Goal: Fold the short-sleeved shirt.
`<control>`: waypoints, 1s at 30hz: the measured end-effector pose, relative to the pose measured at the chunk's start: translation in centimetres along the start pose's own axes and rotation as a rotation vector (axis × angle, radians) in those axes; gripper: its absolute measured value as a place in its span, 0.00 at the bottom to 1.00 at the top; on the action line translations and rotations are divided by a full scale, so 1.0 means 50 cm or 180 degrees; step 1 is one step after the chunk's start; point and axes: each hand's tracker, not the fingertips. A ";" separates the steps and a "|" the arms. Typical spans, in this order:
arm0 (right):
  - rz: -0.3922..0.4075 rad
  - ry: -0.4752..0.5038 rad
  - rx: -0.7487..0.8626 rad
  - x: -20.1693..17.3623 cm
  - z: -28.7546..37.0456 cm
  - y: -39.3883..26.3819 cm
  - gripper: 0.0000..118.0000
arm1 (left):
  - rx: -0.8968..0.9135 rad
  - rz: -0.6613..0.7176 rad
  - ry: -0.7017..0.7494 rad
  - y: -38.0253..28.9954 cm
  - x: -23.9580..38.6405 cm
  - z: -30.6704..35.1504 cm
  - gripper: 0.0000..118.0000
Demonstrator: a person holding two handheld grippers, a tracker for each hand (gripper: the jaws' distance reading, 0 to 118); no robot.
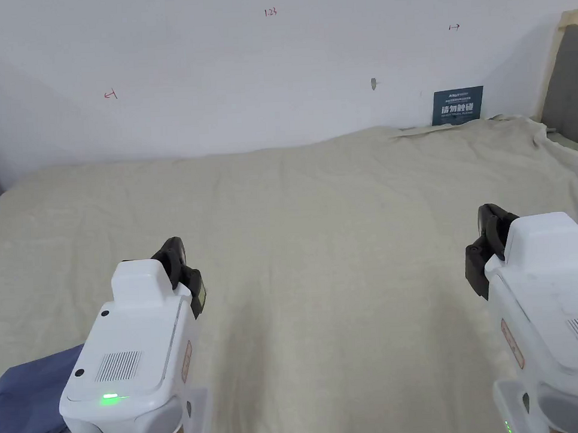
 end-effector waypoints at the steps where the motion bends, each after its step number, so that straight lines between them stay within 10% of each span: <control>1: -0.0006 0.0005 0.0001 0.003 -0.002 -0.003 0.00 | -0.0001 0.0008 0.0001 0.000 0.000 0.000 0.00; 30: 0.0017 -0.0001 0.0000 0.010 -0.001 -0.007 0.00 | -0.0013 0.0025 -0.0023 0.000 -0.003 0.001 0.00</control>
